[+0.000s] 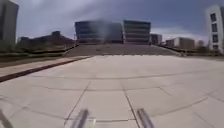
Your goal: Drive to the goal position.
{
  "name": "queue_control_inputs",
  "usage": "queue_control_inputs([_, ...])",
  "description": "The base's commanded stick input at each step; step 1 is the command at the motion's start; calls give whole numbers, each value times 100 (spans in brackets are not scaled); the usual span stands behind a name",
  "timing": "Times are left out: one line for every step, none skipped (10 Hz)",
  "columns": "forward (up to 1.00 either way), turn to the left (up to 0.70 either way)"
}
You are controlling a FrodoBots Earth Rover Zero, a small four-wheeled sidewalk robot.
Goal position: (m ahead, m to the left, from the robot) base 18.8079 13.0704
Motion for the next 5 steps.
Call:
queue_control_inputs([100, -28])
queue_control_inputs([100, -36])
queue_control_inputs([100, -35])
queue_control_inputs([100, -31])
queue_control_inputs([100, -3])
